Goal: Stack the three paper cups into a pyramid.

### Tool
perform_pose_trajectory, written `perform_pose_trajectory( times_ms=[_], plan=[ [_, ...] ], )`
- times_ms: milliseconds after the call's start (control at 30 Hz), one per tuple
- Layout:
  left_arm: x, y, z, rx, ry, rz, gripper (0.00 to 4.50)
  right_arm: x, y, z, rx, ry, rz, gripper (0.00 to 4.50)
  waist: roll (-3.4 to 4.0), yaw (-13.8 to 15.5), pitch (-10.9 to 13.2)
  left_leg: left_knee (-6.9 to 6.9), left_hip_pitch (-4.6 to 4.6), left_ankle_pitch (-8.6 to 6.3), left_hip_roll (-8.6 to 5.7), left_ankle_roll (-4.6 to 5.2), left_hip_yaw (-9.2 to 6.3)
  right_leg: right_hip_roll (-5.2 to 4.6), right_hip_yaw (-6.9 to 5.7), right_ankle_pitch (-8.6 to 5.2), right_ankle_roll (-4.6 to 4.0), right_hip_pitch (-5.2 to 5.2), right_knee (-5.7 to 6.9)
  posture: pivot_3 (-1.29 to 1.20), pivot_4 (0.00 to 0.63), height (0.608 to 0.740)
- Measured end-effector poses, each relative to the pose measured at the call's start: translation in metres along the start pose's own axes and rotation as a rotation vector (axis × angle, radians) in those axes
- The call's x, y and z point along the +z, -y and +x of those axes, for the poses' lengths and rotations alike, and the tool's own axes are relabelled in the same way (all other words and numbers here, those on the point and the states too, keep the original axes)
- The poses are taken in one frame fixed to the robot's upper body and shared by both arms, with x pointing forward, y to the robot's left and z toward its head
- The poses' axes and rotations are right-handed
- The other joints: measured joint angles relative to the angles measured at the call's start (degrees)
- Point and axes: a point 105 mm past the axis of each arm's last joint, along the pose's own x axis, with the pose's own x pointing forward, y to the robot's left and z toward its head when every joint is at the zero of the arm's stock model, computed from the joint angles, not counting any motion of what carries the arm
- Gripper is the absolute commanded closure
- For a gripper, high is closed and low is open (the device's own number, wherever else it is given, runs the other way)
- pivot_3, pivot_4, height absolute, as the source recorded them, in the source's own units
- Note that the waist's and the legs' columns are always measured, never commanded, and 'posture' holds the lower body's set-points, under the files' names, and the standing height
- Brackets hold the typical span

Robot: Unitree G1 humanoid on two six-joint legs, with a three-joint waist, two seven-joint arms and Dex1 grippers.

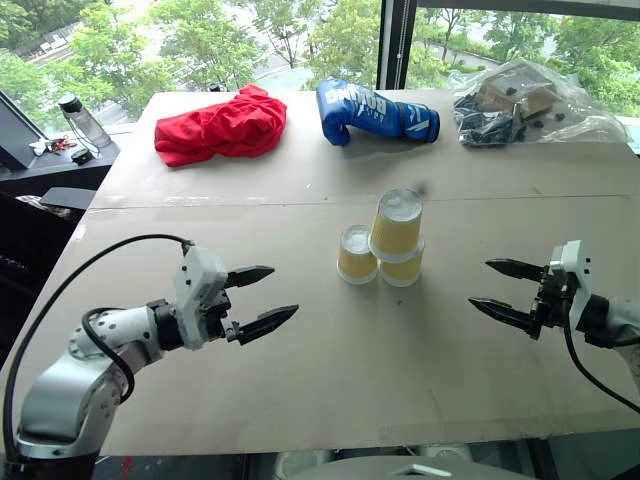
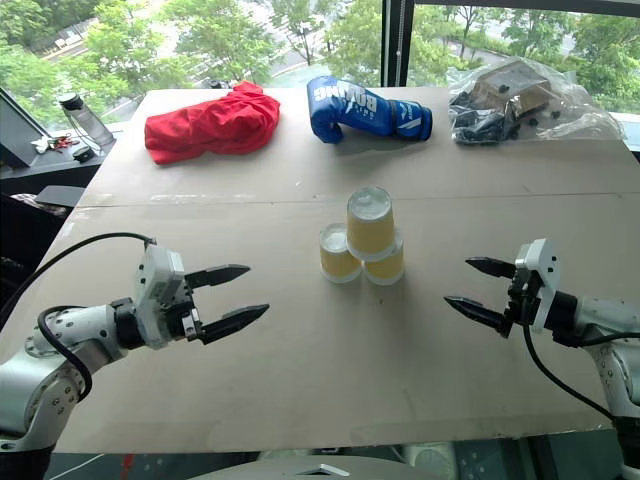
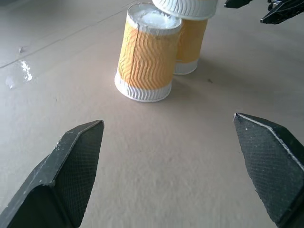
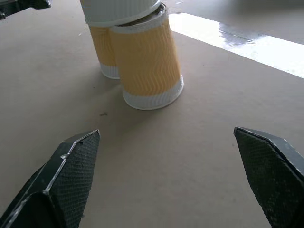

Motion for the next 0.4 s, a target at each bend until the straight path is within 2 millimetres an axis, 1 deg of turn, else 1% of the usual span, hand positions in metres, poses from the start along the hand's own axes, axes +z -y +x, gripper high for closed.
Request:
perform_pose_trajectory(
  times_ms=[67, 100, 167, 267, 400],
  plan=[
    [-0.014, 0.001, 0.002, 0.036, -0.031, -0.005, 0.00, -0.008, 0.000, -0.008, -0.012, 0.010, -0.026, 0.05, 0.00, 0.0, 0.0, 0.00, 0.02, 0.00, 0.01, 0.00, 0.01, 0.00, 0.02, 0.00, 0.00, 0.02, 0.00, 0.00, 0.150, 0.737],
    [-0.023, 0.002, 0.004, 0.062, -0.042, -0.004, 0.00, -0.015, 0.001, -0.016, -0.028, 0.001, -0.036, 0.05, 0.00, 0.0, 0.0, 0.00, 0.03, 0.00, 0.00, 0.00, 0.01, 0.00, 0.02, 0.00, 0.00, 0.03, -0.01, 0.00, 0.150, 0.737],
    [-0.035, 0.003, 0.006, 0.090, -0.058, 0.012, 0.00, -0.024, 0.002, -0.024, -0.060, -0.009, -0.038, 0.05, -0.01, 0.0, 0.0, 0.00, 0.05, 0.00, 0.02, 0.01, 0.01, -0.01, 0.02, 0.01, -0.03, 0.03, 0.00, 0.00, 0.150, 0.737],
    [-0.038, 0.002, 0.008, 0.105, -0.064, 0.043, 0.00, -0.027, 0.003, -0.025, -0.080, 0.010, -0.047, 0.05, 0.01, 0.0, 0.0, 0.00, 0.08, -0.11, 0.08, 0.19, 0.02, 0.01, 0.03, 0.05, -0.14, 0.03, 0.00, 0.00, 0.150, 0.737],
    [-0.041, 0.001, 0.011, 0.127, -0.049, 0.052, 0.00, -0.028, 0.003, -0.026, -0.102, 0.018, -0.056, 0.05, 0.04, 0.0, 0.0, 0.00, 0.10, -0.12, 0.11, 0.20, 0.02, 0.02, 0.03, 0.08, -0.23, 0.03, 0.01, 0.00, 0.150, 0.737]
  ],
)
